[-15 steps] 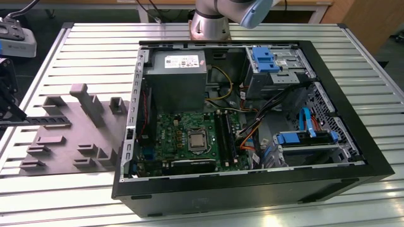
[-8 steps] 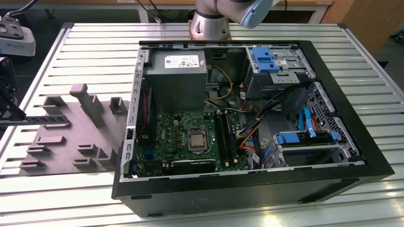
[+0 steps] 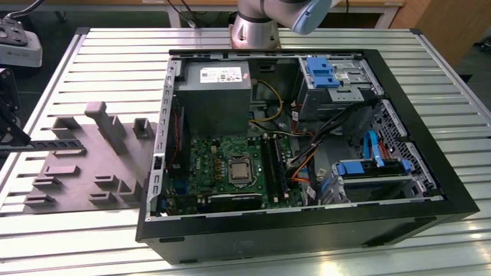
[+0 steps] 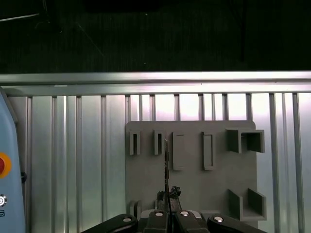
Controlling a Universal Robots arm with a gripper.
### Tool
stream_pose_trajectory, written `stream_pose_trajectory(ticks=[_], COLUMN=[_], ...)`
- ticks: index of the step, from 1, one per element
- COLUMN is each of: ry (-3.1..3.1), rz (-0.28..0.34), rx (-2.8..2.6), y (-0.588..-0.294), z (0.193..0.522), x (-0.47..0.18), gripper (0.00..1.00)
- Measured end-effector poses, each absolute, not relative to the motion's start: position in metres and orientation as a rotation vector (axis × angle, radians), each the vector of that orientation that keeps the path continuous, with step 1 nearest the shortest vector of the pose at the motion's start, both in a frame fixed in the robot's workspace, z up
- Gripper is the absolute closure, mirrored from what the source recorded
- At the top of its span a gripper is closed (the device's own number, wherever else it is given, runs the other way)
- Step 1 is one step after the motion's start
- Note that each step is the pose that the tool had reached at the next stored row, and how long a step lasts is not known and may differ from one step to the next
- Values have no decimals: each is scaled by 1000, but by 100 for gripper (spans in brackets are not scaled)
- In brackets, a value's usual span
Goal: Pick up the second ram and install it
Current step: 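Pick up the second ram and move it above second insertion slot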
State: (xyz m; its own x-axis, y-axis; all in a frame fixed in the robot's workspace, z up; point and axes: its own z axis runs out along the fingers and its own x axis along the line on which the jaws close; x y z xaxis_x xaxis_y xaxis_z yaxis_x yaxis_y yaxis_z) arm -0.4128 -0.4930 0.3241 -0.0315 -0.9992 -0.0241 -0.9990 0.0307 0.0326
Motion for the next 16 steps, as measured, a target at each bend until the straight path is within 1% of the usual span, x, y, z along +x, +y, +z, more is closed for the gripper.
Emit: stream_pose_trajectory(ticks=[16], ry=[-2251], rz=[-63], rx=[2183], y=[-493], z=[328], x=[-413], gripper=[88])
